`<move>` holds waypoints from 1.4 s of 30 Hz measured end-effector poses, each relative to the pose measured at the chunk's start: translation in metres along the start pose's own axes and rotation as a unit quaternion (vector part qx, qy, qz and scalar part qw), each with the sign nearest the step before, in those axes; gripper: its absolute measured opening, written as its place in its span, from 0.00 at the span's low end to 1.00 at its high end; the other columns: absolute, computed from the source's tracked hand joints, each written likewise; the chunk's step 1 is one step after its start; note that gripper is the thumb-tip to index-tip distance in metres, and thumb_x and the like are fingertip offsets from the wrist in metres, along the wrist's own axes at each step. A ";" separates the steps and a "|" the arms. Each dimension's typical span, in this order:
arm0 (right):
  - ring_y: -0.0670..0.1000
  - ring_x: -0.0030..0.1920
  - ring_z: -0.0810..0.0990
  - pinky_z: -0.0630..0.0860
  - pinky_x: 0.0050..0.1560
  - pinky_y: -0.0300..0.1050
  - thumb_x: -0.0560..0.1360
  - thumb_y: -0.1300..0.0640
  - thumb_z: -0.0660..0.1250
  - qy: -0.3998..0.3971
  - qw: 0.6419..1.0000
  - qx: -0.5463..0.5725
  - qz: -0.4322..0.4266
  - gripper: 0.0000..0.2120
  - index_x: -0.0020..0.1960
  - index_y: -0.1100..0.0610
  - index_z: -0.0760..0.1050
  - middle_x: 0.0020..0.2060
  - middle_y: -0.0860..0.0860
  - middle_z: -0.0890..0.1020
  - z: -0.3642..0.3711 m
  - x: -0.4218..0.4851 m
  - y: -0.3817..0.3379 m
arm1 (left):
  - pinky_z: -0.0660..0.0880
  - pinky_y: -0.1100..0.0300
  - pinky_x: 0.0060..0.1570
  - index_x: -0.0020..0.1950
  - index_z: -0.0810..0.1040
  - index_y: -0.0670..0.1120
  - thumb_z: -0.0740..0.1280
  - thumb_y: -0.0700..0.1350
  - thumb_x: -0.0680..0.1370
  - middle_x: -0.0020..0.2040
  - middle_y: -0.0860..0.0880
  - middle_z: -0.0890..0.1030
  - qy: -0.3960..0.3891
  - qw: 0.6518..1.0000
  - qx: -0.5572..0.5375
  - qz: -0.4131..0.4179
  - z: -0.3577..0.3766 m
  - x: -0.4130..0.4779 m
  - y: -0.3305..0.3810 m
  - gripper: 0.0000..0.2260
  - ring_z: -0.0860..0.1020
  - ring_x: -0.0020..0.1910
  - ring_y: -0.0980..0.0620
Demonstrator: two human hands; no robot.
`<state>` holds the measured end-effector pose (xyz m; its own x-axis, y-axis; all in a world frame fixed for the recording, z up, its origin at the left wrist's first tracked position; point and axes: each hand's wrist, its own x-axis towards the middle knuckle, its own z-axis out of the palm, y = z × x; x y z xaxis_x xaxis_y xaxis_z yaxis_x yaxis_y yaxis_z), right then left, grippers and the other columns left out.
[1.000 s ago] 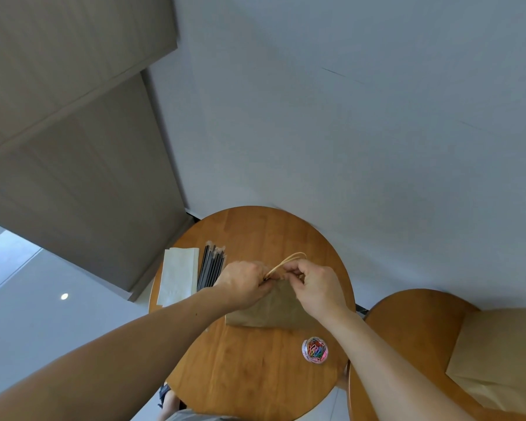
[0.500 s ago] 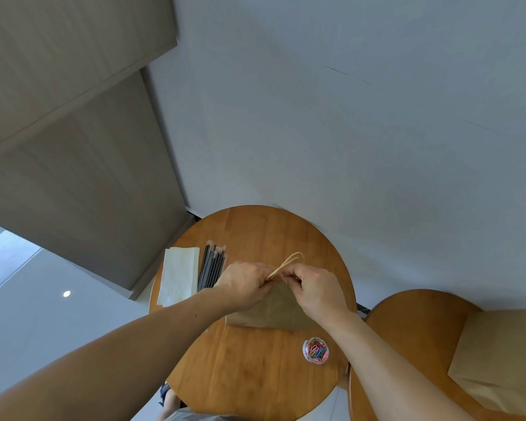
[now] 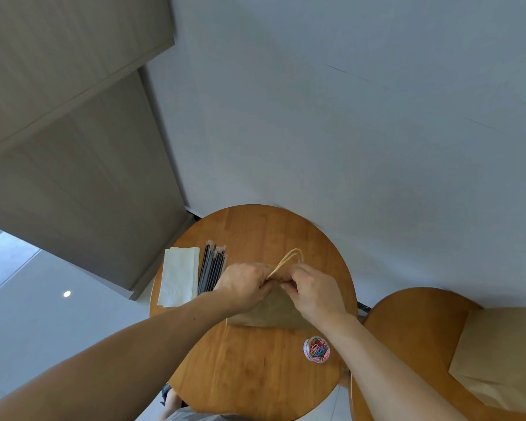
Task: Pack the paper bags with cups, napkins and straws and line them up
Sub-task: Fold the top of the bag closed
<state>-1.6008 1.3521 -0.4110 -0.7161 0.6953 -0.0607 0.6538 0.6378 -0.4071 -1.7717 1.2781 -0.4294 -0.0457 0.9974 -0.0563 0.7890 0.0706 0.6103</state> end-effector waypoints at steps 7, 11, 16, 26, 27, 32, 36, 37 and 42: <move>0.47 0.48 0.81 0.79 0.47 0.43 0.80 0.50 0.66 -0.005 1.000 -0.022 0.018 0.10 0.55 0.54 0.81 0.51 0.45 0.82 0.002 -0.003 -0.003 | 0.70 0.63 0.39 0.56 0.83 0.54 0.62 0.50 0.82 0.49 0.56 0.83 -0.020 0.999 0.005 -0.027 0.003 -0.002 0.002 0.10 0.80 0.45 0.54; 0.47 0.48 0.81 0.79 0.47 0.43 0.80 0.49 0.65 -0.006 0.999 -0.039 0.025 0.10 0.55 0.53 0.80 0.51 0.45 0.81 0.003 -0.001 -0.004 | 0.71 0.63 0.41 0.58 0.82 0.54 0.62 0.50 0.82 0.50 0.56 0.83 -0.014 0.999 0.008 -0.039 0.005 -0.003 0.002 0.10 0.80 0.46 0.54; 0.47 0.46 0.80 0.78 0.46 0.44 0.80 0.48 0.64 -0.008 0.998 -0.068 0.015 0.10 0.54 0.53 0.79 0.50 0.45 0.81 0.007 -0.002 -0.003 | 0.75 0.59 0.45 0.57 0.82 0.53 0.61 0.52 0.82 0.49 0.54 0.83 -0.029 0.997 0.032 -0.063 0.008 -0.004 0.001 0.11 0.80 0.46 0.53; 0.40 0.36 0.78 0.76 0.35 0.31 0.76 0.48 0.69 0.183 0.980 0.055 -0.049 0.14 0.57 0.55 0.80 0.54 0.47 0.81 -0.006 -0.033 0.022 | 0.68 0.71 0.34 0.46 0.77 0.63 0.68 0.57 0.75 0.39 0.62 0.78 -0.050 0.993 -0.026 -0.102 -0.008 -0.009 -0.008 0.02 0.77 0.39 0.63; 0.39 0.37 0.75 0.72 0.35 0.25 0.76 0.45 0.67 0.193 0.979 0.062 -0.024 0.16 0.58 0.55 0.78 0.54 0.47 0.79 -0.008 -0.039 0.030 | 0.67 0.73 0.36 0.52 0.76 0.64 0.69 0.58 0.73 0.43 0.64 0.78 -0.046 0.992 -0.033 -0.113 -0.008 -0.013 -0.012 0.08 0.76 0.42 0.66; 0.54 0.52 0.80 0.83 0.49 0.48 0.72 0.41 0.72 0.088 0.975 0.127 0.159 0.37 0.75 0.44 0.58 0.69 0.44 0.67 0.003 -0.066 0.068 | 0.71 0.70 0.48 0.70 0.68 0.62 0.76 0.56 0.70 0.58 0.65 0.73 -0.026 0.979 -0.085 -0.185 -0.005 -0.035 -0.038 0.31 0.75 0.55 0.60; 0.49 0.52 0.77 0.79 0.59 0.55 0.73 0.43 0.72 -0.011 0.964 0.178 0.199 0.40 0.76 0.36 0.51 0.73 0.39 0.66 0.017 -0.064 0.082 | 0.75 0.65 0.48 0.57 0.76 0.63 0.75 0.52 0.73 0.55 0.64 0.76 -0.054 0.964 -0.103 -0.241 0.008 -0.047 -0.051 0.16 0.77 0.54 0.58; 0.46 0.52 0.77 0.79 0.60 0.54 0.74 0.43 0.72 -0.019 0.959 0.201 0.202 0.38 0.76 0.36 0.52 0.72 0.37 0.66 0.020 -0.060 0.083 | 0.76 0.64 0.47 0.50 0.78 0.62 0.74 0.51 0.74 0.51 0.63 0.78 -0.053 0.961 -0.111 -0.248 0.010 -0.048 -0.051 0.10 0.78 0.51 0.58; 0.41 0.40 0.83 0.83 0.43 0.46 0.78 0.49 0.68 -0.033 0.934 0.268 0.232 0.16 0.65 0.47 0.73 0.48 0.39 0.82 0.031 -0.036 0.080 | 0.69 0.72 0.34 0.38 0.77 0.59 0.69 0.46 0.78 0.36 0.59 0.79 -0.020 0.952 -0.123 -0.280 0.013 -0.050 -0.045 0.11 0.78 0.37 0.59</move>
<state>-1.5301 1.3677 -0.4698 -0.4106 0.8223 -0.3939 0.6947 0.0023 -0.7193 -1.7973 1.2246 -0.4644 -0.3897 0.8009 -0.4547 0.4796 0.5980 0.6422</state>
